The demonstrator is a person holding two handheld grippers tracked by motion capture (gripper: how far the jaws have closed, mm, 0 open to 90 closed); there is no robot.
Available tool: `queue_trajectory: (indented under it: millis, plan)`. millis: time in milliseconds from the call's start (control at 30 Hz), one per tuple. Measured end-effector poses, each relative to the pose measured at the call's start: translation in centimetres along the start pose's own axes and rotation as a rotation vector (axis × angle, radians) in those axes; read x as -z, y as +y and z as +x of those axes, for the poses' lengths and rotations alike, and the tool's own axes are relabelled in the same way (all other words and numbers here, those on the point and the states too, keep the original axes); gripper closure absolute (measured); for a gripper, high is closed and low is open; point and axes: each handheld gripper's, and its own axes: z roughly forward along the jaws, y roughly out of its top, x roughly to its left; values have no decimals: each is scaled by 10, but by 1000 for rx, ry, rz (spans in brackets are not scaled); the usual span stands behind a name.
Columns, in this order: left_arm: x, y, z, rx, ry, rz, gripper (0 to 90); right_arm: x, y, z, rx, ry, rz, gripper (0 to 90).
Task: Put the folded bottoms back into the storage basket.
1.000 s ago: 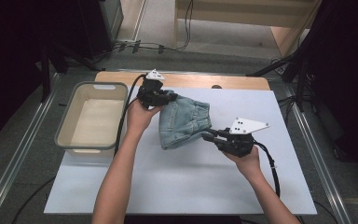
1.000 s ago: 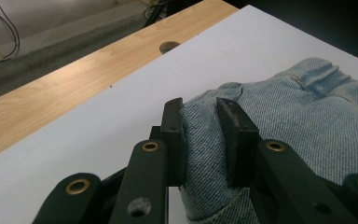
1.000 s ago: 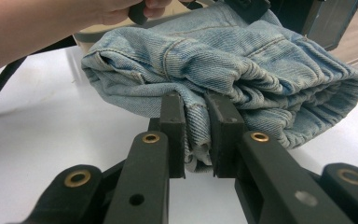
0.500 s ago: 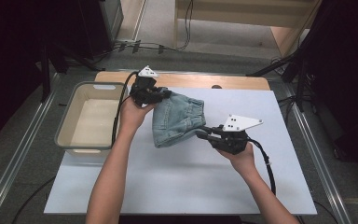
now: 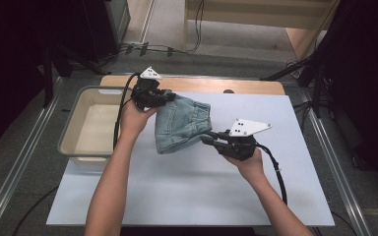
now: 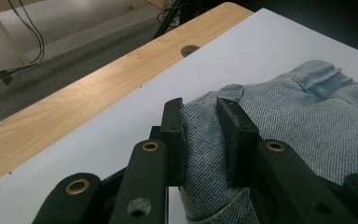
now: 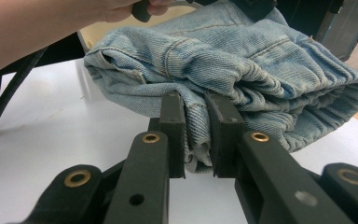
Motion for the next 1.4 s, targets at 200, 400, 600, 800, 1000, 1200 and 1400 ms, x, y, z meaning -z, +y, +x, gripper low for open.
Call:
queue_trajectory:
  millis: [200, 400, 600, 800, 1000, 1200, 1400]
  plan:
    - [4, 0, 2, -4, 5, -2, 737, -3, 3, 2, 3, 1, -2, 771]
    - [8, 0, 5, -6, 6, -7, 737, -6, 6, 3, 8, 4, -7, 771]
    - [12, -1, 8, -10, 14, -2, 737, -10, 8, 5, 8, 8, -13, 771]
    - [18, -2, 13, -2, 16, -11, 737, -15, 12, 7, 12, 16, -12, 771]
    - [25, -4, 17, 1, 27, -20, 738, -20, 19, 10, 22, 21, -12, 771]
    - [33, -7, 23, 7, 38, -26, 738, -28, 24, 14, 26, 31, -12, 772]
    - [40, -10, 29, 14, 48, -35, 738, -36, 28, 16, 25, 40, -9, 772]
